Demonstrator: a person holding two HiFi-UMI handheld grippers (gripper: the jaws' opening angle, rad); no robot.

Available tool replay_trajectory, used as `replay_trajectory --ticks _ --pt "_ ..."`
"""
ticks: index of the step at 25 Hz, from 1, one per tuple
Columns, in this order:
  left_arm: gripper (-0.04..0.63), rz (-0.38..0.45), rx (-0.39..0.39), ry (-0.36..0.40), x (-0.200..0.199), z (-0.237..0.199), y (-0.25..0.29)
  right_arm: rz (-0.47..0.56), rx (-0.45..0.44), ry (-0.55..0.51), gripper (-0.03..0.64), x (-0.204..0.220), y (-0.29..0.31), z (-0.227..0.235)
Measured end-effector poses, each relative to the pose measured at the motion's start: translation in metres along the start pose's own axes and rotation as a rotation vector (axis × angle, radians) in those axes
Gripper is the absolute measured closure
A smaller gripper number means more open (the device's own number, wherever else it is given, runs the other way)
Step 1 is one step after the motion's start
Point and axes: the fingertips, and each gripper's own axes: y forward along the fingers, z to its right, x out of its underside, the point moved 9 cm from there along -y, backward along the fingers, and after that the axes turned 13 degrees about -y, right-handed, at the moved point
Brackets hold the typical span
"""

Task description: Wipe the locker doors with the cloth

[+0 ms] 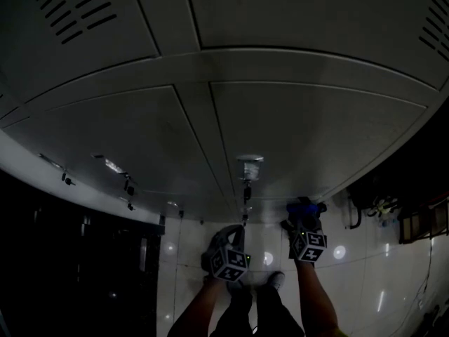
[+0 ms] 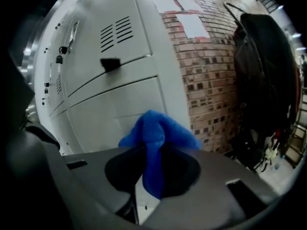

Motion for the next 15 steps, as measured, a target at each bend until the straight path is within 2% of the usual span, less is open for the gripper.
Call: replay_trajectory --ticks 5,7,9,11,15 --pt "0.591 -0.004 -0.030 -0.033 0.012 -0.016 -0.013 -0.036 -0.283 -0.099 0.548 0.018 0.034 -0.121" --pt "0.591 -0.016 -0.050 -0.050 0.025 -0.027 -0.022 -0.073 -0.345 -0.126 0.548 0.033 0.053 -0.164" --pt "0.592 -0.027 -0.072 -0.087 0.041 -0.036 -0.029 -0.120 -0.344 -0.152 0.546 0.047 0.071 -0.189" --pt "0.591 -0.036 -0.086 -0.114 0.052 -0.043 -0.033 -0.137 -0.322 -0.142 0.546 0.055 0.086 -0.193" --pt "0.591 -0.041 -0.101 -0.103 0.052 -0.050 -0.034 -0.112 -0.298 -0.176 0.548 0.055 0.088 -0.180"
